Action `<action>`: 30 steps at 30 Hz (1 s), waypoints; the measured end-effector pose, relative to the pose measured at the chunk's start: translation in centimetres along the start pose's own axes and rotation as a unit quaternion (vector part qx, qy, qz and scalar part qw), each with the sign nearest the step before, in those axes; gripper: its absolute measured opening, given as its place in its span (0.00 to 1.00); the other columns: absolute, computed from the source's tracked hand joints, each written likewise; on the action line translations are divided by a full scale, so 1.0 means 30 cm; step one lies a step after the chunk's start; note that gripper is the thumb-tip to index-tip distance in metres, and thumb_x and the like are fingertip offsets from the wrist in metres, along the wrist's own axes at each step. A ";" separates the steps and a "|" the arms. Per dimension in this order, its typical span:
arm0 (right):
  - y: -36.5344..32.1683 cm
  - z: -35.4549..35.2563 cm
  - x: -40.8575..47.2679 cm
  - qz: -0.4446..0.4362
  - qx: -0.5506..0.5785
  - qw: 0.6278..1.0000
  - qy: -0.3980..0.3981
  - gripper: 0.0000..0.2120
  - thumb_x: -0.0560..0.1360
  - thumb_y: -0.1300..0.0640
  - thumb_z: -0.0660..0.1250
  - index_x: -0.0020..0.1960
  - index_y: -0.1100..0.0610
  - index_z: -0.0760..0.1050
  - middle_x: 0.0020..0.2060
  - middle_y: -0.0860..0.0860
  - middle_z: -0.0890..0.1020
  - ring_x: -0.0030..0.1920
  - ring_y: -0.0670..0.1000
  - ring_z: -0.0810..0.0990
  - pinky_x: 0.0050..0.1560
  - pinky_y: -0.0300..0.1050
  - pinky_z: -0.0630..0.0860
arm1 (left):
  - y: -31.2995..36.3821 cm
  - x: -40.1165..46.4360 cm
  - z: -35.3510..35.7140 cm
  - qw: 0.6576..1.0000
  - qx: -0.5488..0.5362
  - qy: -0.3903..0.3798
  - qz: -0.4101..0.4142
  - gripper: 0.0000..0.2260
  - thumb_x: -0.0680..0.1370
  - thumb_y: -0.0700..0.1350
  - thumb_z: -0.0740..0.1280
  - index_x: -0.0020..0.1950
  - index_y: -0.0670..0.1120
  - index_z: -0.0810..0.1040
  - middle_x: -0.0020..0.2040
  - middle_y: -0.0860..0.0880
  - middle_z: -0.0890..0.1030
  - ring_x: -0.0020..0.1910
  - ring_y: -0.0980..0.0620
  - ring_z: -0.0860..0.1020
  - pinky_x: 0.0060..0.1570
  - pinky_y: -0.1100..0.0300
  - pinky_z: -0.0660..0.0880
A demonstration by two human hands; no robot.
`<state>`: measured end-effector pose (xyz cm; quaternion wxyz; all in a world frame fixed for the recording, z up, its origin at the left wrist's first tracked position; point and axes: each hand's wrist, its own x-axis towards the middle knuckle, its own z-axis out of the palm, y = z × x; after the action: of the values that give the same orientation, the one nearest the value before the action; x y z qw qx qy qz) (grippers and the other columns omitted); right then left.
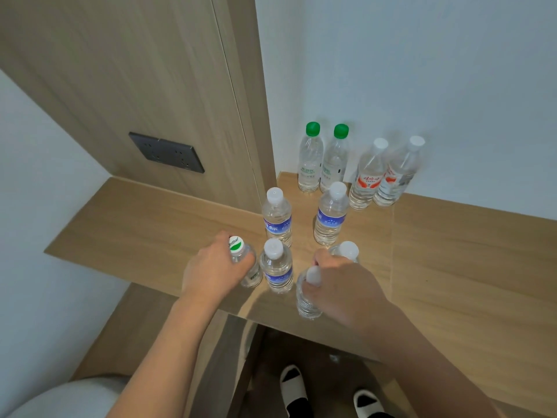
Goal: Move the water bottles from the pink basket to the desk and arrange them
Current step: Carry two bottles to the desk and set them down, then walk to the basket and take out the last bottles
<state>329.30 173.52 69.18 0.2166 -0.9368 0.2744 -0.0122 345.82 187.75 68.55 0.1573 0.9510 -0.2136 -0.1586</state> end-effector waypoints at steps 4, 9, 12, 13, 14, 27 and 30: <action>-0.001 -0.008 -0.018 -0.018 -0.022 0.999 0.022 0.11 0.70 0.50 0.71 0.44 0.56 0.74 0.32 0.50 0.74 0.29 0.50 0.65 0.30 0.39 0.61 | 0.010 -0.024 -0.047 0.999 0.017 0.044 0.021 0.24 0.73 0.60 0.66 0.64 0.49 0.71 0.51 0.48 0.79 0.50 0.45 0.77 0.46 0.52 0.74; -0.021 -0.070 -0.056 0.078 0.057 0.995 -0.031 0.13 0.76 0.48 0.64 0.59 0.50 0.69 0.45 0.48 0.78 0.42 0.50 0.75 0.38 0.42 0.69 | 0.115 -0.077 -0.112 0.973 -0.073 0.170 0.138 0.24 0.75 0.54 0.67 0.68 0.44 0.72 0.59 0.46 0.78 0.57 0.46 0.76 0.57 0.48 0.74; -0.006 -0.121 -0.076 0.080 0.064 0.993 -0.052 0.17 0.77 0.45 0.62 0.64 0.48 0.67 0.53 0.47 0.77 0.48 0.49 0.75 0.48 0.45 0.74 | 0.208 -0.131 -0.134 0.950 -0.114 0.208 0.205 0.22 0.77 0.51 0.67 0.69 0.44 0.71 0.61 0.47 0.76 0.60 0.49 0.74 0.60 0.50 0.72; 0.000 -0.144 -0.092 0.078 0.068 0.994 -0.046 0.18 0.77 0.45 0.63 0.65 0.47 0.67 0.53 0.46 0.77 0.48 0.48 0.75 0.49 0.46 0.74 | 0.237 -0.153 -0.138 0.942 -0.128 0.217 0.221 0.21 0.77 0.50 0.67 0.68 0.44 0.72 0.61 0.47 0.76 0.60 0.50 0.73 0.60 0.52 0.71; 0.014 -0.167 -0.111 0.079 0.073 0.994 -0.038 0.17 0.78 0.45 0.63 0.65 0.46 0.67 0.52 0.44 0.76 0.49 0.48 0.75 0.49 0.45 0.74 | 0.266 -0.176 -0.139 0.936 -0.139 0.224 0.235 0.21 0.77 0.49 0.68 0.68 0.44 0.72 0.61 0.48 0.76 0.60 0.50 0.73 0.60 0.53 0.71; 0.479 -0.456 -0.655 0.204 0.115 0.955 0.182 0.23 0.79 0.46 0.63 0.73 0.48 0.65 0.67 0.44 0.73 0.65 0.44 0.73 0.65 0.47 0.74 | 0.841 -0.563 0.130 0.871 -0.107 0.133 0.461 0.17 0.77 0.46 0.65 0.66 0.44 0.73 0.61 0.46 0.75 0.63 0.47 0.72 0.63 0.51 0.69; 0.610 -0.504 -0.855 0.255 0.117 0.936 0.211 0.24 0.80 0.47 0.62 0.74 0.48 0.65 0.68 0.44 0.72 0.66 0.45 0.72 0.66 0.47 0.72 | 0.985 -0.713 0.230 0.846 -0.090 0.095 0.517 0.17 0.77 0.47 0.64 0.65 0.43 0.74 0.61 0.46 0.75 0.62 0.48 0.73 0.63 0.52 0.69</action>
<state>296.07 166.98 77.79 0.2578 -0.7792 0.5400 -0.1865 314.37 170.52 78.18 0.3204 0.6949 -0.6435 0.0184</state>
